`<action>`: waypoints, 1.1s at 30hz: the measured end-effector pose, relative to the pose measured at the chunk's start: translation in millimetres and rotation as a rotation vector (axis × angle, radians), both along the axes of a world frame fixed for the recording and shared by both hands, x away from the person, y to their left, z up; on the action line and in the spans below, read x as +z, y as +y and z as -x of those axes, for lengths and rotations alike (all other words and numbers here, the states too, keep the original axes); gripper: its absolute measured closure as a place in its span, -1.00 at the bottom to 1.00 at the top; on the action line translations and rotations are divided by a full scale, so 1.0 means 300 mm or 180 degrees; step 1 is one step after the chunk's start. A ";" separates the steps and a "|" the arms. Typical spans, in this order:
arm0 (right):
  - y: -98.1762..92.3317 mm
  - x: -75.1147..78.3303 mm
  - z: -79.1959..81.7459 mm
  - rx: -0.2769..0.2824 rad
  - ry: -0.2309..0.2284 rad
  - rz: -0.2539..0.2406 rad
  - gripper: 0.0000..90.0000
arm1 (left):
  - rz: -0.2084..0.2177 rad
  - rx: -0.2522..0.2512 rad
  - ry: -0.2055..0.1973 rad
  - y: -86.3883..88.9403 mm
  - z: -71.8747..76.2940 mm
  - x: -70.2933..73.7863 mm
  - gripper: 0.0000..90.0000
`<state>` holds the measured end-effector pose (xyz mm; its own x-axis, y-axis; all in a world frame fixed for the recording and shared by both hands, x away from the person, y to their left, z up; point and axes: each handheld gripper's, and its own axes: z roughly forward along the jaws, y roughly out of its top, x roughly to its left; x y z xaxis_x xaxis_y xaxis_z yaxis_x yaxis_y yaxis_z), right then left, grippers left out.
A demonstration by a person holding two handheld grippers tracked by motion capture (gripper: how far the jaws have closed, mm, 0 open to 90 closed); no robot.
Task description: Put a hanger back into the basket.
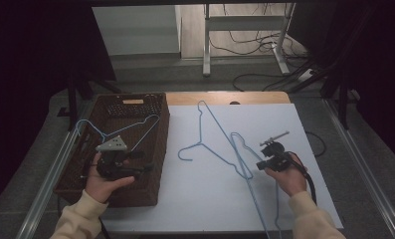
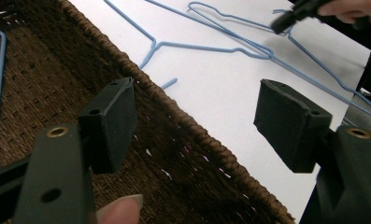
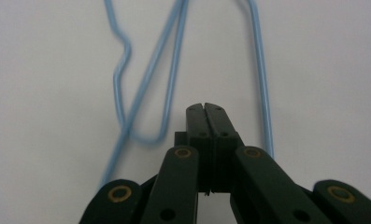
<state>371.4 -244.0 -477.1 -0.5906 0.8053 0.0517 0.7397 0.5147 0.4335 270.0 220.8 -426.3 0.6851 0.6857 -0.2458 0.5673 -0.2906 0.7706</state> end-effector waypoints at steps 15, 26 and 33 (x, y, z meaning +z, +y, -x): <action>0.145 -0.065 -0.183 -0.0171 0.0160 -0.0229 0.99 | 0.0015 0.0022 0.0012 0.018 -0.005 -0.005 -0.34; 0.201 -0.074 -0.143 0.0024 0.0224 -0.0152 0.99 | 0.0006 0.0010 0.0002 0.012 -0.003 -0.001 -0.34; 0.238 -0.082 -0.118 0.0128 0.0291 -0.0188 0.99 | 0.0007 0.0013 0.0002 0.013 -0.002 -0.002 -0.34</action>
<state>406.7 -172.7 -501.8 -0.6132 0.7749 0.1534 0.7567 0.5204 0.3956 270.7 224.8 -427.0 0.6821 0.6880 -0.2479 0.5690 -0.2865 0.7708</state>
